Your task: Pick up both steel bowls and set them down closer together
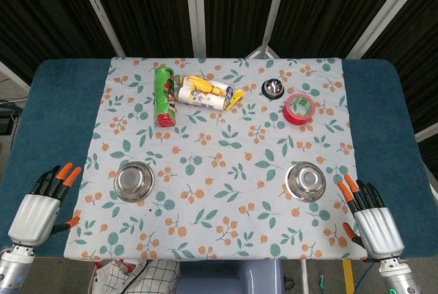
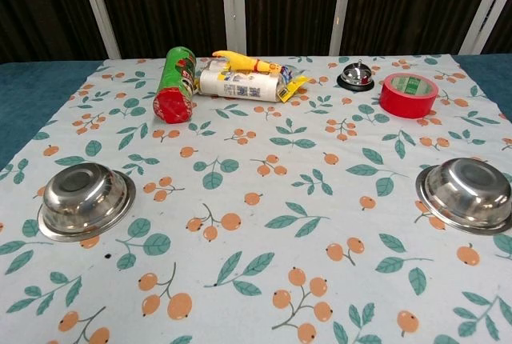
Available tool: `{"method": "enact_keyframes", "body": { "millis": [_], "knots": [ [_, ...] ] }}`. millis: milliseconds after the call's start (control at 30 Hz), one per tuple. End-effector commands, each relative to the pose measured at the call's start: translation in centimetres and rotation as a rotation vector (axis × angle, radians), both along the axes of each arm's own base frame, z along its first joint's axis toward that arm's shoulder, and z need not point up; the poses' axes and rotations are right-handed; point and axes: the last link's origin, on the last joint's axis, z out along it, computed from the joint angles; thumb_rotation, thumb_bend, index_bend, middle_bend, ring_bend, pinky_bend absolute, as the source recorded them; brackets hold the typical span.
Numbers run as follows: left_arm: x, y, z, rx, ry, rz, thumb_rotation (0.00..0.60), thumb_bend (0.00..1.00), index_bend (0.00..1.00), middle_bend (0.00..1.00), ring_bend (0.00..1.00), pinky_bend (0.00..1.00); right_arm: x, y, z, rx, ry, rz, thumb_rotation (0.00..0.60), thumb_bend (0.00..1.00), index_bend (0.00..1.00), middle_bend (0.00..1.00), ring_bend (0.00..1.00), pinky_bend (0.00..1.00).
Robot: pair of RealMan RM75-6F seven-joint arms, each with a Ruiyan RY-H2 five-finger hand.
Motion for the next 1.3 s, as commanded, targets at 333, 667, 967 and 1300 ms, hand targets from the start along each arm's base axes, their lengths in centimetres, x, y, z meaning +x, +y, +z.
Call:
{"method": "enact_keyframes", "body": {
  "millis": [333, 667, 967, 1300],
  "knots": [
    [0.8, 0.5, -0.1, 0.018, -0.023, -0.067, 0.535, 0.06, 0.0, 0.0, 0.0, 0.12, 0.2, -0.3, -0.8, 0.036, 0.007, 0.008, 0.6, 0.34, 0.0, 0.0, 0.0, 0.1],
    [0.6, 1.0, 0.0, 0.019, -0.047, -0.091, 0.531, 0.07, 0.0, 0.0, 0.0, 0.12, 2.0, -2.3, -3.9, 0.168, 0.011, 0.049, 0.6, 0.33, 0.0, 0.0, 0.0, 0.1],
    [0.3, 1.9, -0.1, 0.008, -0.033, -0.071, 0.533, 0.07, 0.0, 0.0, 0.0, 0.12, 4.7, -5.6, -7.8, 0.247, 0.061, 0.078, 0.6, 0.32, 0.0, 0.0, 0.0, 0.1],
    [0.3, 3.3, -0.5, 0.027, -0.014, -0.027, 0.537, 0.07, 0.0, 0.0, 0.0, 0.12, 5.9, -9.7, -9.4, 0.275, 0.132, 0.064, 0.6, 0.32, 0.0, 0.0, 0.0, 0.1]
  ]
}}
